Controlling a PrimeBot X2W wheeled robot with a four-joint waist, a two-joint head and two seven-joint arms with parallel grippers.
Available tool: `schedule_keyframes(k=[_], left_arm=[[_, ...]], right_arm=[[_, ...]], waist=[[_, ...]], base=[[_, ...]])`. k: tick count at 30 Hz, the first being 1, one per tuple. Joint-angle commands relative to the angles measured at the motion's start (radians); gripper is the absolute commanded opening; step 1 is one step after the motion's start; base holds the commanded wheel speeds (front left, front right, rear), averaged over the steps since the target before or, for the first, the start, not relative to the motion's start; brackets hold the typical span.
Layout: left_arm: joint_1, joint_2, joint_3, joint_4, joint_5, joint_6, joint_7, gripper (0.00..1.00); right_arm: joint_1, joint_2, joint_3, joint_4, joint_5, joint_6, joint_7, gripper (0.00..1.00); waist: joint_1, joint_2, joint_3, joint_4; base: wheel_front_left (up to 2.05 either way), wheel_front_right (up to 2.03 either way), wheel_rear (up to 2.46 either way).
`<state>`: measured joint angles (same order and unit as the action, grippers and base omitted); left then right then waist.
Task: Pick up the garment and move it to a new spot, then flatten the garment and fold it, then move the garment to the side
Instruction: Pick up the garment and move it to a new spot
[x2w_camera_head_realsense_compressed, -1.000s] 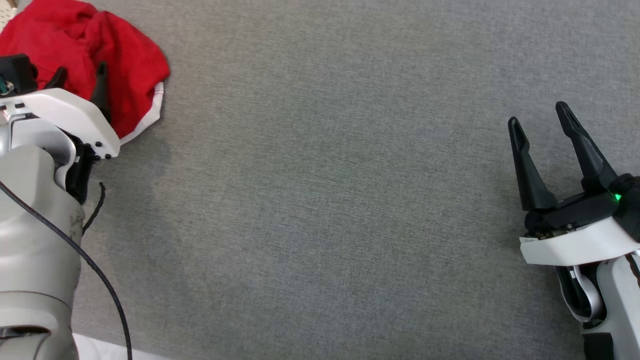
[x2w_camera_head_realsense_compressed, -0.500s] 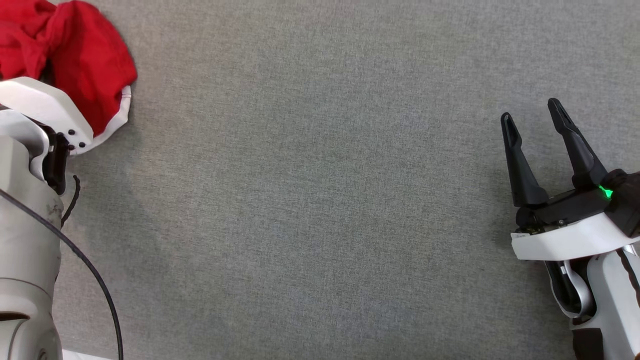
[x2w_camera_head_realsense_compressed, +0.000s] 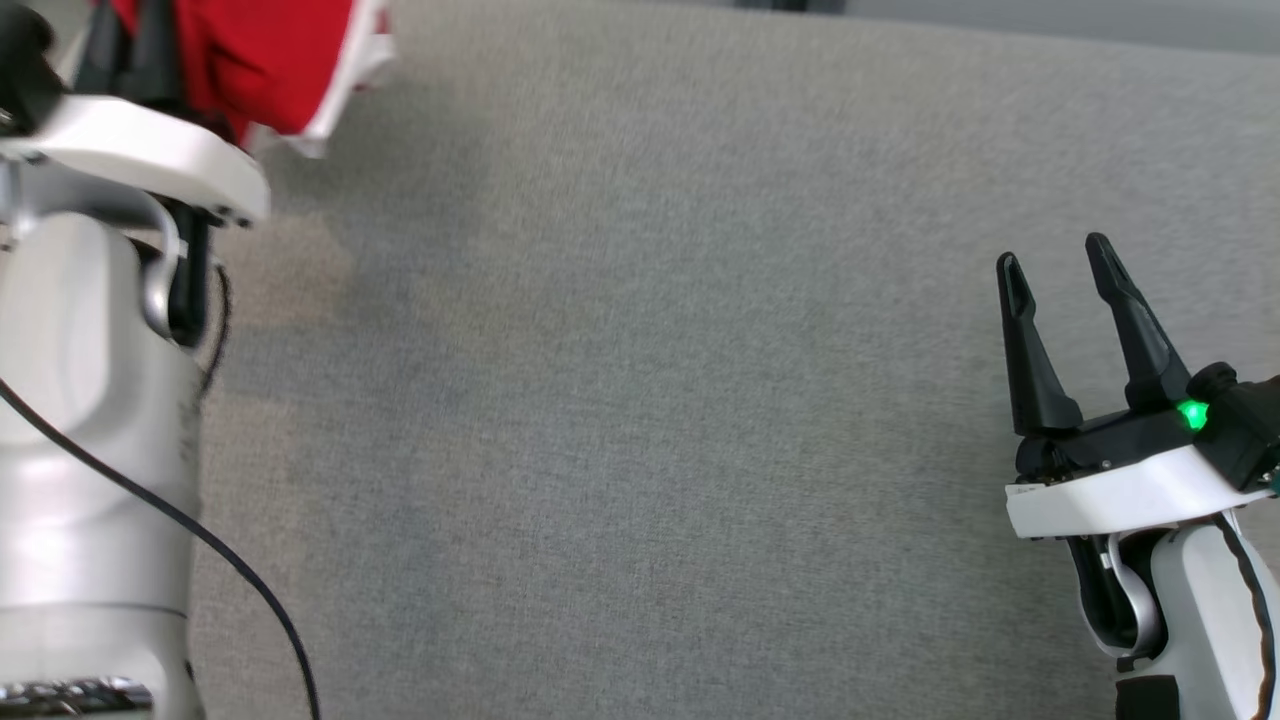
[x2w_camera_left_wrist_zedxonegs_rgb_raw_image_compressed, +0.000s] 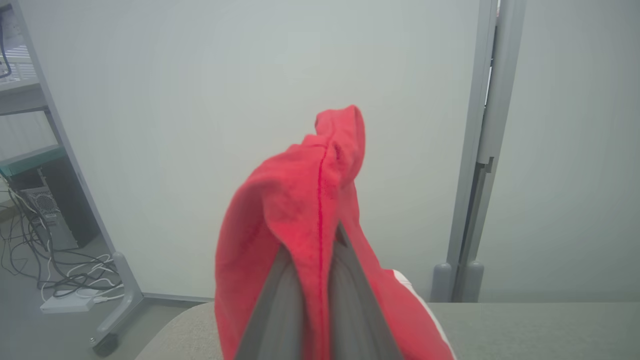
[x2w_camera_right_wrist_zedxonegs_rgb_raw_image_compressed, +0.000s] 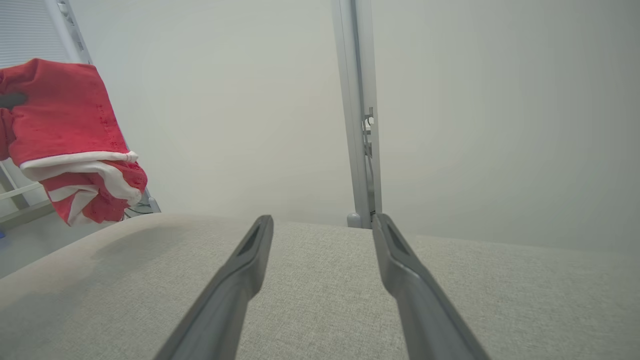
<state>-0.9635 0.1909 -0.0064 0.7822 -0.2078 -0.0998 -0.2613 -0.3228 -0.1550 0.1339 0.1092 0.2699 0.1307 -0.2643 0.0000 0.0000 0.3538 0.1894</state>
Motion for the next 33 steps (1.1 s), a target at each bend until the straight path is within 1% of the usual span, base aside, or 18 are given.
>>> schedule_keyframes(k=[1, 5, 7, 10, 15, 18, 23, 24, 30, 31, 32, 33], left_arm=[[0.049, -0.016, -0.006, -0.068, 0.016, -0.008, -0.003, 0.0], [0.111, -0.063, -0.045, -0.165, 0.019, -0.022, -0.003, 0.0], [0.125, -0.072, -0.06, -0.178, 0.016, -0.025, -0.003, 0.0], [0.156, -0.095, -0.126, -0.199, 0.005, -0.032, -0.003, 0.0], [0.205, -0.124, -0.284, -0.216, -0.03, -0.031, -0.003, 0.0], [0.233, -0.128, -0.385, -0.219, -0.012, -0.031, -0.003, 0.0], [0.277, -0.137, -0.5, -0.162, -0.003, -0.03, -0.003, 0.0], [0.296, -0.139, -0.566, -0.142, -0.023, -0.026, -0.003, 0.0], [0.339, -0.138, -0.747, -0.111, -0.108, 0.013, -0.003, 0.0], [0.344, -0.138, -0.776, -0.111, -0.121, 0.019, -0.003, 0.15], [0.346, -0.138, -0.802, -0.112, -0.132, 0.027, -0.003, 0.44], [0.344, -0.138, -0.82, -0.123, -0.138, 0.04, -0.003, 0.96]], right_arm=[[0.018, 0.011, -0.011, 0.004, 0.004, 0.0, -0.001, 1.0], [0.035, 0.028, -0.025, 0.008, 0.008, 0.0, -0.001, 1.0], [0.04, 0.033, -0.026, 0.007, 0.009, 0.0, -0.001, 1.0], [0.051, 0.04, -0.041, 0.006, 0.009, 0.0, -0.001, 1.0], [0.071, 0.05, -0.07, -0.003, 0.009, 0.0, -0.001, 1.0], [0.072, 0.06, -0.091, -0.012, 0.015, 0.0, -0.001, 1.0], [0.063, 0.071, -0.097, -0.021, 0.019, 0.0, -0.001, 1.0], [0.058, 0.075, -0.1, -0.021, 0.02, 0.0, -0.001, 1.0], [0.05, 0.088, -0.108, -0.024, 0.03, 0.0, -0.001, 1.0], [0.05, 0.09, -0.108, -0.024, 0.03, 0.0, -0.001, 1.0], [0.051, 0.092, -0.109, -0.024, 0.03, 0.0, -0.001, 1.0], [0.051, 0.093, -0.108, -0.023, 0.031, 0.0, -0.001, 1.0]], waist=[[0.0, 0.0, -0.075, -0.037], [0.0, 0.0, -0.131, -0.076], [0.0, 0.0, -0.141, -0.087], [0.0, 0.0, -0.168, -0.121], [0.0, 0.0, -0.193, -0.181], [0.0, 0.0, -0.19, -0.221], [0.0, 0.0, -0.167, -0.292], [0.0, 0.0, -0.158, -0.322], [0.0, 0.0, -0.129, -0.39], [0.0, 0.0, -0.126, -0.396], [0.0, 0.0, -0.123, -0.401], [0.0, 0.0, -0.122, -0.405]], base=[[0.0, 0.0, 0.0], [0.0, 0.0, 0.0], [0.0, 0.0, 0.0], [0.0, 0.0, 0.0], [0.0, 0.0, 0.0], [0.0, 0.0, 0.0], [0.0, 0.0, 0.0], [0.0, 0.0, 0.0], [0.0, 0.0, 0.0], [0.0, 0.0, 0.0], [0.0, 0.0, 0.0], [0.0, 0.0, 0.0]])
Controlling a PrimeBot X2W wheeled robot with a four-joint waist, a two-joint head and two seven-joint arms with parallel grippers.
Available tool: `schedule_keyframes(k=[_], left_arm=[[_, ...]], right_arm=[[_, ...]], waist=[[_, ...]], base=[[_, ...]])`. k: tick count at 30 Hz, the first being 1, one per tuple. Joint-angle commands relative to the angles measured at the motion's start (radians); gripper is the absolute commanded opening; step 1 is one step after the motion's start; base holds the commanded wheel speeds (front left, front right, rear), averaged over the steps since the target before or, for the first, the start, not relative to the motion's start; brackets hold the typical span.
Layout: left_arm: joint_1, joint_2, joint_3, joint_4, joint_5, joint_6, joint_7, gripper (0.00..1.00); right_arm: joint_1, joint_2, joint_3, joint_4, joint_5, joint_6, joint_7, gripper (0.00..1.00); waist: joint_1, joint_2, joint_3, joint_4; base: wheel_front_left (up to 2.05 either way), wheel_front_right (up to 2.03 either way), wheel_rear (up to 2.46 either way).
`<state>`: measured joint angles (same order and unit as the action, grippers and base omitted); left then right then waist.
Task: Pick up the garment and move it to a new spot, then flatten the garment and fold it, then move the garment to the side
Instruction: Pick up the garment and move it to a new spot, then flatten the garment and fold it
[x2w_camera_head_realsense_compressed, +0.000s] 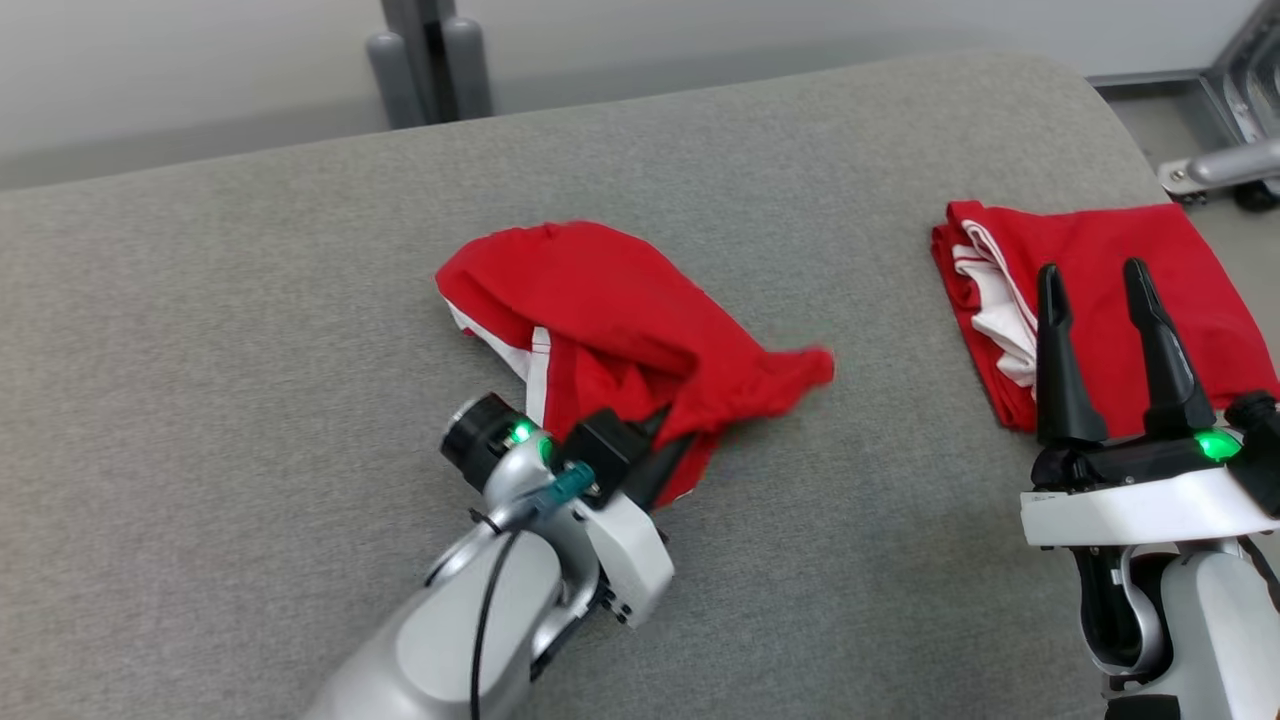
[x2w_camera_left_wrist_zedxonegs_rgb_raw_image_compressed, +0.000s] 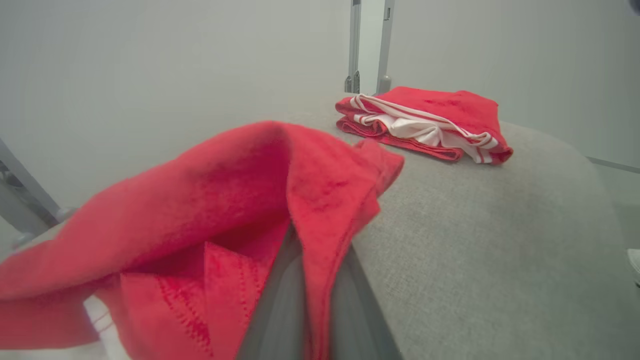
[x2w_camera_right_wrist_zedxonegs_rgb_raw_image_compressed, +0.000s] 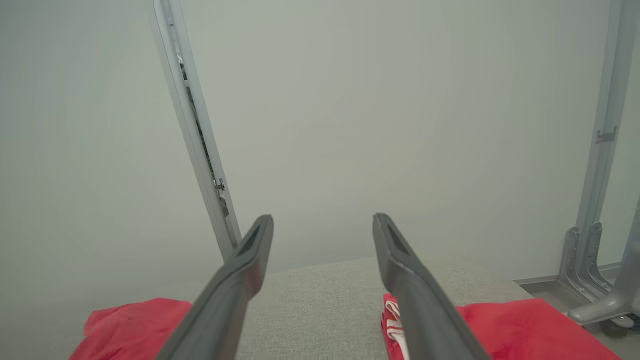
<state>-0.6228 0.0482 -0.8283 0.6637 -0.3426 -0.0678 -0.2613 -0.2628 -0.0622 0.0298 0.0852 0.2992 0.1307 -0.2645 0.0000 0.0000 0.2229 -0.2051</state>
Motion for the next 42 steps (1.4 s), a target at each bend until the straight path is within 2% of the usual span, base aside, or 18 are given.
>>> schedule_keyframes(k=[1, 5, 9, 18, 26, 33, 37, 42], left_arm=[[0.006, 0.005, -0.015, -0.018, -0.015, 0.013, -0.003, 1.0], [0.021, 0.006, -0.071, -0.04, -0.054, 0.003, -0.003, 1.0], [0.025, 0.005, -0.036, -0.084, -0.054, 0.015, -0.003, 1.0], [0.106, 0.03, 0.176, -0.262, 0.009, 0.003, -0.003, 1.0], [0.262, 0.066, 0.459, -0.435, 0.1, 0.056, -0.003, 1.0], [0.468, 0.036, 0.685, -0.518, 0.133, 0.089, -0.003, 1.0], [0.561, 0.014, 0.748, -0.547, 0.162, 0.078, -0.003, 1.0], [0.61, 0.006, 0.766, -0.537, 0.181, 0.068, -0.003, 1.0]], right_arm=[[-0.008, 0.001, -0.005, 0.003, 0.002, 0.0, -0.001, 1.0], [-0.004, 0.006, -0.013, 0.006, 0.003, 0.0, -0.001, 1.0], [0.008, 0.008, -0.023, 0.01, 0.0, 0.0, -0.001, 1.0], [0.032, 0.007, -0.031, 0.011, -0.009, 0.0, -0.001, 1.0], [0.078, -0.007, -0.003, 0.011, -0.02, 0.0, -0.001, 1.0], [0.124, -0.018, 0.029, 0.022, -0.02, 0.0, -0.001, 1.0], [0.146, -0.018, 0.036, 0.028, -0.015, 0.0, -0.001, 1.0], [0.147, -0.027, 0.057, 0.042, -0.012, 0.0, -0.001, 1.0]], waist=[[0.0, 0.0, 0.01, -0.014], [0.0, 0.0, 0.001, -0.013], [0.0, 0.0, -0.022, 0.012], [0.0, 0.0, -0.085, 0.092], [0.0, 0.0, -0.142, 0.16], [0.0, 0.0, -0.182, 0.187], [0.0, 0.0, -0.195, 0.199], [0.0, 0.0, -0.201, 0.202]], base=[[0.0, 0.0, 0.0], [0.0, 0.0, 0.0], [0.0, 0.0, 0.0], [0.0, 0.0, 0.0], [0.0, 0.0, 0.0], [0.0, 0.0, 0.0], [0.0, 0.0, 0.0], [0.0, 0.0, 0.0]])
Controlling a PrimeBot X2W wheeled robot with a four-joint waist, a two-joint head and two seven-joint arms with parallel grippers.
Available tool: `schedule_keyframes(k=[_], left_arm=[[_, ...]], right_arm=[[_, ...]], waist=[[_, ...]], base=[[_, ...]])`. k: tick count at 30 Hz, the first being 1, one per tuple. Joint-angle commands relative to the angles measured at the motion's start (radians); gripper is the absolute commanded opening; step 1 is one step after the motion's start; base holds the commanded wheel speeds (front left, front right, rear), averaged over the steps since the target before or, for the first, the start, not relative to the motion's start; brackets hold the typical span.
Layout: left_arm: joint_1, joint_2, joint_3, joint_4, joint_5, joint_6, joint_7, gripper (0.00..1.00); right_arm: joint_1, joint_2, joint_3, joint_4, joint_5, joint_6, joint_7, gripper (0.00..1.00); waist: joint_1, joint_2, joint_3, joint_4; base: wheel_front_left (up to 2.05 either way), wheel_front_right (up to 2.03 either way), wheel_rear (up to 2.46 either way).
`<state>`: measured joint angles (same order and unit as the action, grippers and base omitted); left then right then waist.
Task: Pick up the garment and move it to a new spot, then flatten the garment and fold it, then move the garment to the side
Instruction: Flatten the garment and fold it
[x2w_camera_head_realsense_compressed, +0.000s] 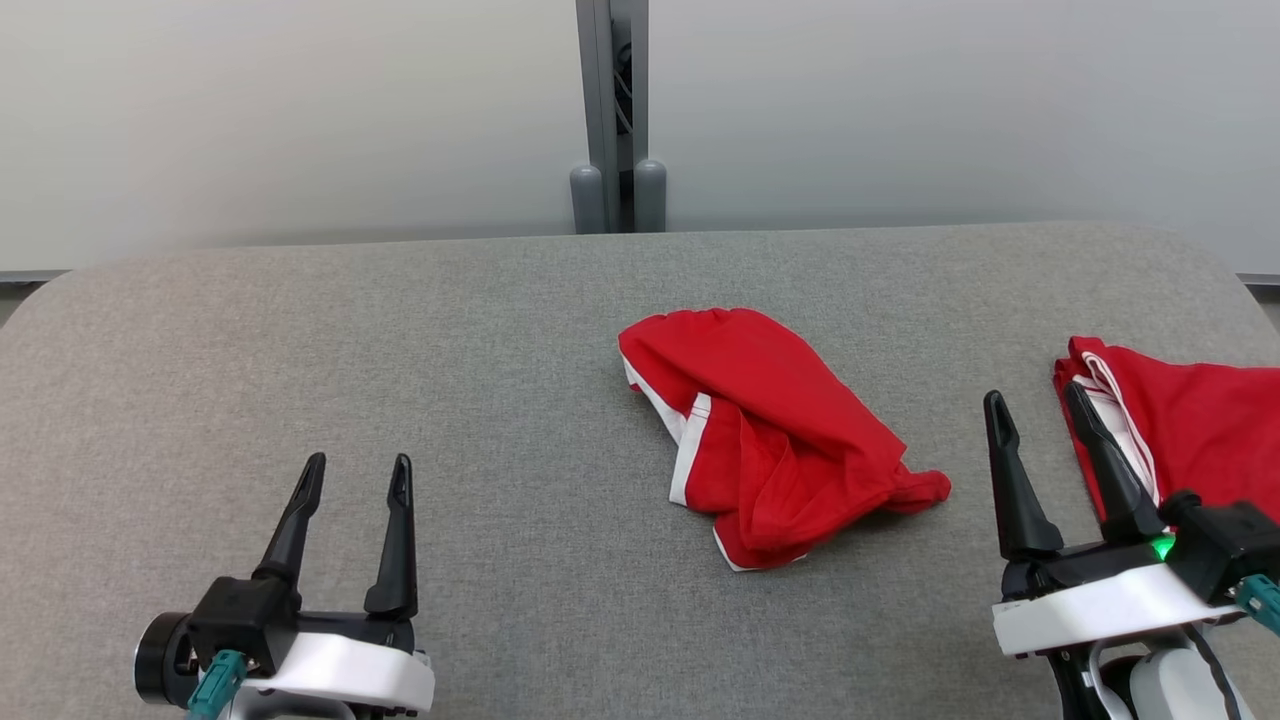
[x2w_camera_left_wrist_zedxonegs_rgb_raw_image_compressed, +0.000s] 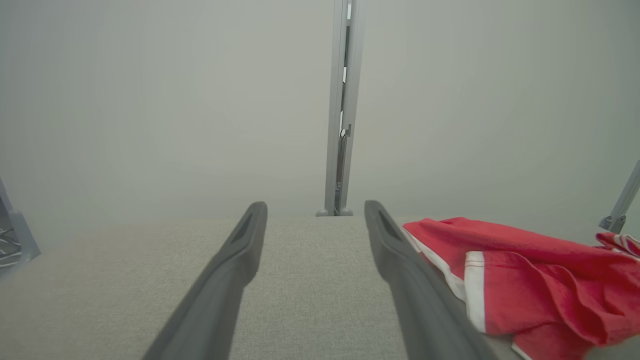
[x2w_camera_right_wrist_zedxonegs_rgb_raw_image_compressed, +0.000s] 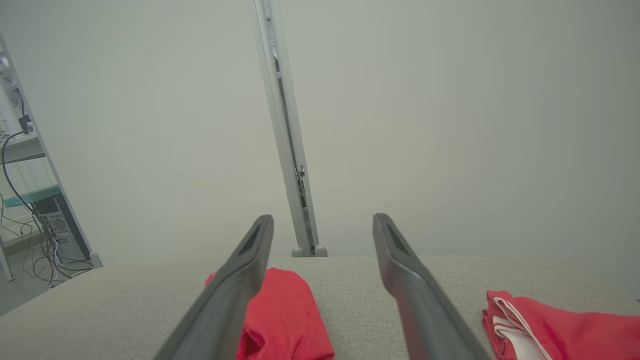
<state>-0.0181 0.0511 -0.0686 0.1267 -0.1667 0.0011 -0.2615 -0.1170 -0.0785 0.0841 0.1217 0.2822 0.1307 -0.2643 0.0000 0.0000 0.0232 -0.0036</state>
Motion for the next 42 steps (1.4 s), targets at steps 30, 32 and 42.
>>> schedule_keyframes(k=[30, 32, 42], left_arm=[[-0.06, 0.001, -0.086, 0.031, -0.096, 0.047, -0.003, 1.0], [-0.064, 0.001, -0.093, 0.029, -0.103, 0.051, -0.003, 1.0], [-0.071, 0.001, -0.111, 0.031, -0.121, 0.062, -0.003, 1.0]], right_arm=[[-0.267, -0.131, 0.41, 0.404, 0.325, 0.0, 0.221, 1.0], [-0.29, -0.14, 0.409, 0.433, 0.32, 0.0, 0.258, 1.0], [-0.34, -0.16, 0.443, 0.457, 0.33, 0.0, 0.36, 0.0]], waist=[[0.0, 0.0, 0.075, 0.155], [0.0, 0.0, 0.079, 0.169], [0.0, 0.0, 0.087, 0.207]], base=[[0.0, 0.0, 0.0], [0.0, 0.0, 0.0], [0.0, 0.0, 0.0]])
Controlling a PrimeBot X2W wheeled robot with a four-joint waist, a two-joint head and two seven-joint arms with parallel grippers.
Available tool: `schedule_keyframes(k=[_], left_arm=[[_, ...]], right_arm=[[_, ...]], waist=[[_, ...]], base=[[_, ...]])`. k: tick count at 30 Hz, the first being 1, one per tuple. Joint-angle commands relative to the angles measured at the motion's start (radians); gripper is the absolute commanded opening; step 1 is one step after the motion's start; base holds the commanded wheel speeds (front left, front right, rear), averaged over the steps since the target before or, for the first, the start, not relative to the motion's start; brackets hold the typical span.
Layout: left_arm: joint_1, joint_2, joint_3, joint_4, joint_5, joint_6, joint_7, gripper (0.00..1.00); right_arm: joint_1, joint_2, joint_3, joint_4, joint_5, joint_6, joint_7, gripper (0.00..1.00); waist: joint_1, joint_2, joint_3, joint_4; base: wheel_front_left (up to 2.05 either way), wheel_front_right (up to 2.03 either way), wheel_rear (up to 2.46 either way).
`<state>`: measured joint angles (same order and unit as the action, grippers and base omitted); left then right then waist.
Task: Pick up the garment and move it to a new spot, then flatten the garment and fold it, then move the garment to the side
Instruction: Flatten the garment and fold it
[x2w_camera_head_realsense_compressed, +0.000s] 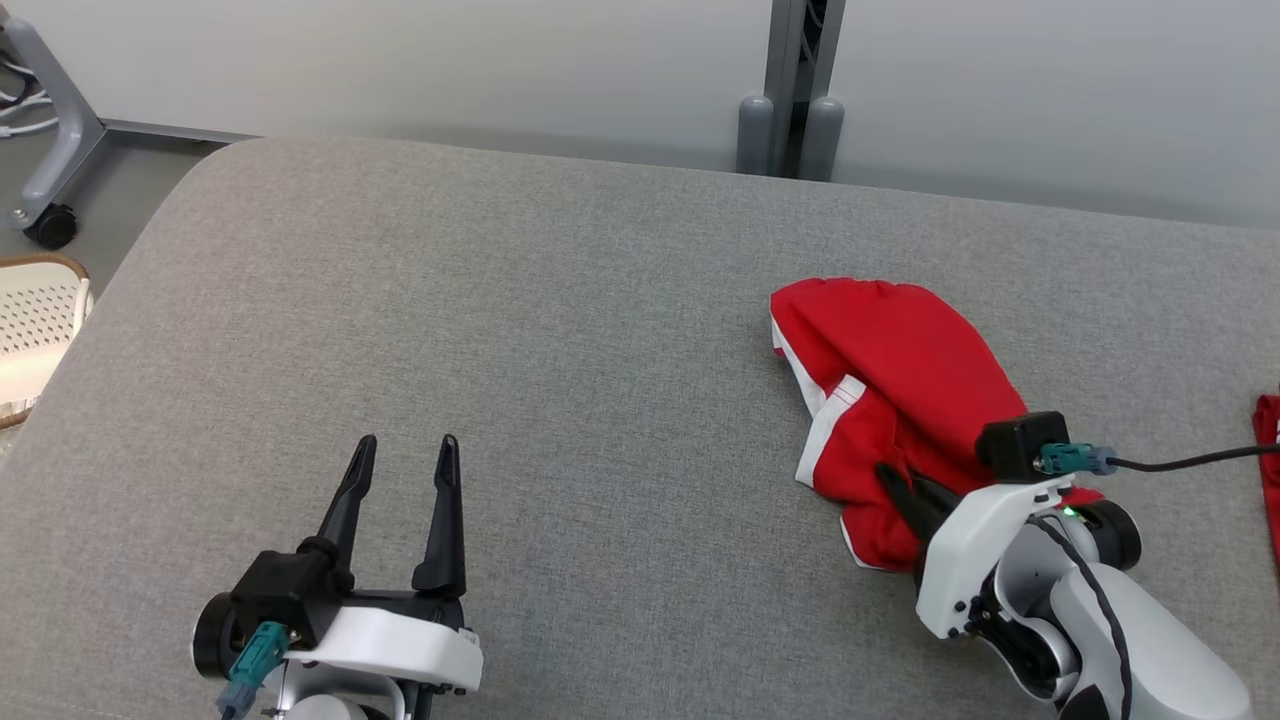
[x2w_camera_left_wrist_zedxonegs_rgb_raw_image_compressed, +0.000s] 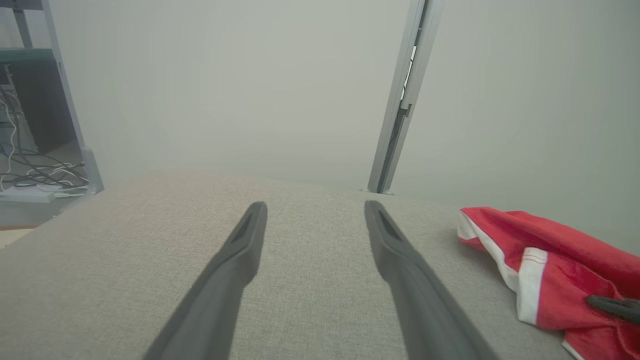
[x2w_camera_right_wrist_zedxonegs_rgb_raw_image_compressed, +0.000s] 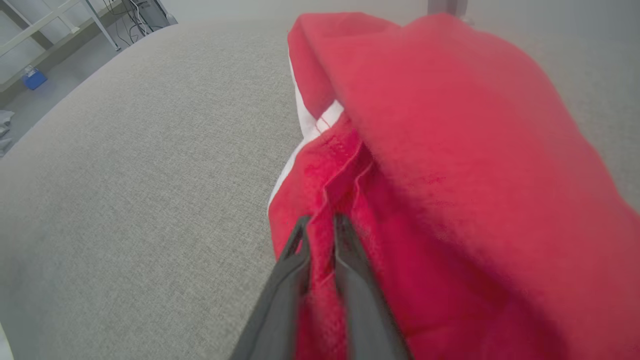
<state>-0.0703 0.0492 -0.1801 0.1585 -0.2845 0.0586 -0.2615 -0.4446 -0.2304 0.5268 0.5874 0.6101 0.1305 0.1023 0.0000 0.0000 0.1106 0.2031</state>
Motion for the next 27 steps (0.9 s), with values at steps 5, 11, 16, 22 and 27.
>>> schedule_keyframes(k=[5, 11, 16, 22, 27], left_arm=[[-0.018, 0.003, -0.001, 0.002, -0.005, 0.005, -0.003, 1.0], [-0.015, 0.003, -0.011, 0.01, 0.0, -0.005, -0.003, 1.0], [-0.008, 0.003, -0.027, 0.017, -0.001, -0.002, -0.003, 1.0], [0.003, 0.003, -0.039, 0.016, -0.009, 0.002, -0.003, 1.0], [0.01, 0.003, -0.04, 0.012, -0.016, 0.007, -0.003, 1.0]], right_arm=[[-0.033, -0.01, 0.072, -0.084, 0.018, 0.001, -0.048, 0.0], [-0.122, 0.013, 0.214, -0.227, 0.122, 0.001, -0.095, 0.0], [-0.239, 0.038, 0.301, -0.356, 0.268, 0.001, -0.175, 0.0], [-0.326, 0.041, 0.263, -0.437, 0.448, 0.001, -0.288, 0.0], [-0.291, 0.009, 0.107, -0.348, 0.562, 0.001, -0.351, 0.0]], waist=[[0.0, 0.0, -0.008, -0.002], [0.0, 0.0, -0.026, -0.011], [0.0, 0.0, -0.043, -0.01], [0.0, 0.0, -0.051, -0.007], [0.0, 0.0, -0.049, -0.012]], base=[[0.0, 0.0, 0.0], [0.0, 0.0, 0.0], [0.0, 0.0, 0.0], [0.0, 0.0, 0.0], [0.0, 0.0, 0.0]])
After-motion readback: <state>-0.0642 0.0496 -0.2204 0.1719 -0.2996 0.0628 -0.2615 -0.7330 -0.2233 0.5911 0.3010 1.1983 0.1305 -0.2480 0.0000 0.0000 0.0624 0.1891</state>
